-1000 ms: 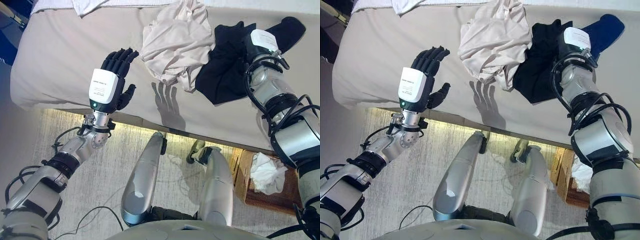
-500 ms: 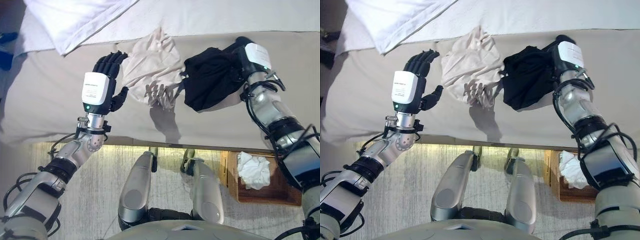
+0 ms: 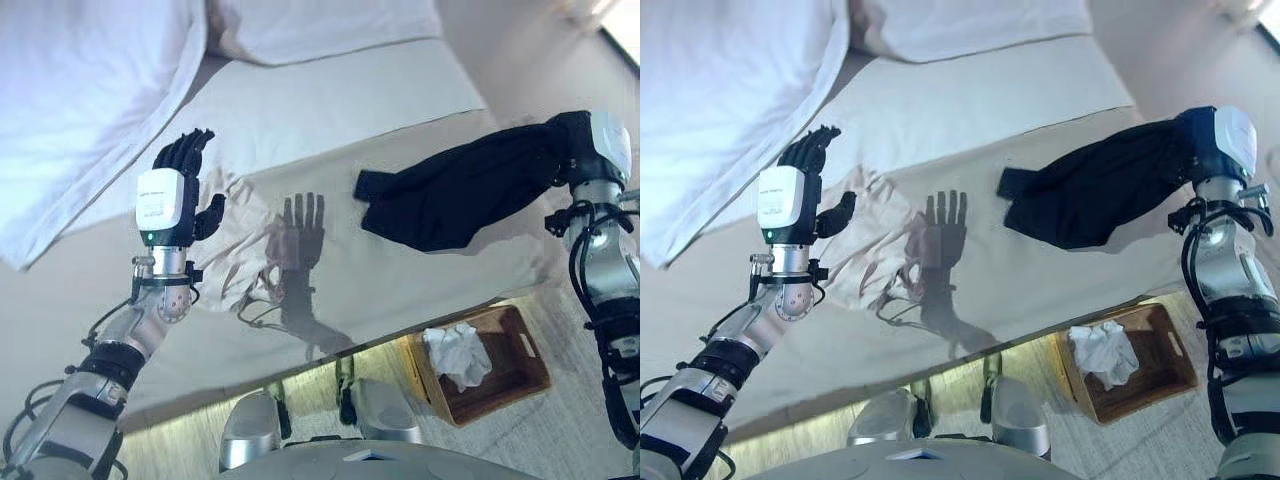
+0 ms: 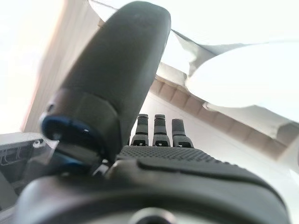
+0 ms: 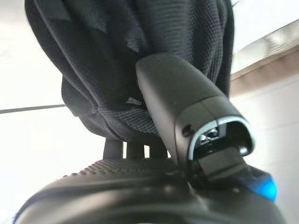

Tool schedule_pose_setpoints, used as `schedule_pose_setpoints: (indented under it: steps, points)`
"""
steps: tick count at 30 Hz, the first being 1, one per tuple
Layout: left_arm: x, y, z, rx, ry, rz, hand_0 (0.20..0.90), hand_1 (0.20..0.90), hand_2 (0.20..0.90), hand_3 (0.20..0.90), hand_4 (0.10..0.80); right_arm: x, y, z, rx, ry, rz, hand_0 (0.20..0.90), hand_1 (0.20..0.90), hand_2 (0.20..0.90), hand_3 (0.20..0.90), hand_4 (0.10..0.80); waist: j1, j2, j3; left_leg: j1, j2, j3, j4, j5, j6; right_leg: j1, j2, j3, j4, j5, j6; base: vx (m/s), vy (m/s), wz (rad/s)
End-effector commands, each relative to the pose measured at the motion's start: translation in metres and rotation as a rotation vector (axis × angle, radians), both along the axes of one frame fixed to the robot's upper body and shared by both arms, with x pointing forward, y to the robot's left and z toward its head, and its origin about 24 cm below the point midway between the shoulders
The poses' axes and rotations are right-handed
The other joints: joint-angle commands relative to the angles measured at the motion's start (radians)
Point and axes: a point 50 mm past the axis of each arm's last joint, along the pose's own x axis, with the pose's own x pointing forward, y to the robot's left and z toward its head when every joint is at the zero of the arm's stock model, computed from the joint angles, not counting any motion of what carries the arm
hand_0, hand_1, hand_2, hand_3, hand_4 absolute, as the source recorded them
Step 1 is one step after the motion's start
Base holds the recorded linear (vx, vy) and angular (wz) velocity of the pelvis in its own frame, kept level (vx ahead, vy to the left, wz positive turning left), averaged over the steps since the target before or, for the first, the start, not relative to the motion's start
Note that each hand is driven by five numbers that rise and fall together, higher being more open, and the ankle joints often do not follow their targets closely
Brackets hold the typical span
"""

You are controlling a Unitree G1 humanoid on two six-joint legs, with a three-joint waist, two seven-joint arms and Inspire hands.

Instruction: Pick up the clothes from the bed and place them into the basket

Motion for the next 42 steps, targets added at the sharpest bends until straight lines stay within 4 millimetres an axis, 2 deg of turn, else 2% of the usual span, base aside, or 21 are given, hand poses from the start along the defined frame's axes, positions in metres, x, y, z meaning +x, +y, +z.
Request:
schedule_pose_setpoints:
  steps: [1, 10, 18, 26, 31, 38, 42]
  points:
    - [-0.006, 0.005, -0.003, -0.039, -0.05, 0.012, 0.9, 0.9, 0.9, 0.9, 0.8, -0.023, -0.013, 0.062, -0.184, -0.247, -0.011, 0.3, 0.3, 0.3, 0.2, 0.1, -0.038, -0.003, -0.173, -0.033, 0.022, 0.001, 0.103, -0.072, -0.027, -0.035, 0.016, 0.028, 0.062, -0.049, 0.121, -0.013, -0.01, -0.11]
    - [-0.01, 0.004, -0.014, -0.026, -0.024, -0.004, 0.9, 0.9, 0.9, 0.9, 0.8, -0.065, -0.037, 0.084, -0.226, -0.354, -0.11, 0.3, 0.3, 0.3, 0.2, 0.1, -0.128, 0.001, -0.212, 0.004, 0.031, 0.056, 0.045, -0.065, -0.035, -0.046, 0.039, 0.11, 0.013, -0.008, 0.144, -0.017, 0.003, -0.18]
    - [-0.014, 0.003, -0.023, -0.025, -0.009, -0.002, 0.9, 0.9, 0.9, 0.9, 0.8, -0.088, -0.052, 0.082, -0.248, -0.316, -0.161, 0.3, 0.3, 0.3, 0.2, 0.1, -0.174, 0.003, -0.237, 0.006, 0.033, 0.095, 0.028, -0.065, -0.035, -0.068, 0.056, 0.161, -0.014, 0.017, 0.153, -0.015, 0.017, -0.28]
    - [-0.015, 0.004, -0.026, -0.022, 0.006, 0.005, 0.9, 0.9, 0.9, 0.9, 0.8, -0.106, -0.076, 0.059, -0.183, -0.22, -0.256, 0.3, 0.3, 0.3, 0.2, 0.1, -0.208, 0.013, -0.251, 0.008, 0.037, 0.125, 0.04, -0.083, -0.032, -0.079, 0.069, 0.179, -0.009, 0.015, 0.153, 0.021, 0.007, -0.19]
    - [-0.012, 0.006, -0.024, -0.005, 0.027, 0.005, 0.9, 0.9, 0.9, 0.9, 0.8, -0.112, -0.091, 0.031, -0.112, -0.106, -0.312, 0.3, 0.3, 0.3, 0.2, 0.1, -0.218, 0.017, -0.251, 0.001, 0.039, 0.135, 0.056, -0.089, -0.03, -0.093, 0.07, 0.184, 0.005, 0.015, 0.153, 0.002, -0.035, -0.08]
    - [-0.006, 0.002, -0.019, 0.018, 0.051, -0.029, 0.9, 0.9, 0.9, 0.9, 0.8, -0.109, -0.103, 0.003, 0.005, 0.018, -0.328, 0.3, 0.3, 0.3, 0.2, 0.1, -0.214, 0.028, -0.248, 0.001, 0.039, 0.143, 0.068, -0.098, -0.027, -0.093, 0.061, 0.178, -0.004, 0.026, 0.154, 0.006, -0.064, -0.01]
    - [-0.006, 0.001, -0.019, 0.02, 0.065, -0.04, 0.9, 0.9, 0.9, 0.9, 0.8, -0.105, -0.104, -0.002, 0.031, 0.043, -0.328, 0.3, 0.3, 0.3, 0.2, 0.1, -0.211, 0.038, -0.248, 0.003, 0.039, 0.147, 0.067, -0.1, -0.028, -0.091, 0.057, 0.172, -0.011, 0.027, 0.154, 0.008, -0.064, -0.02]
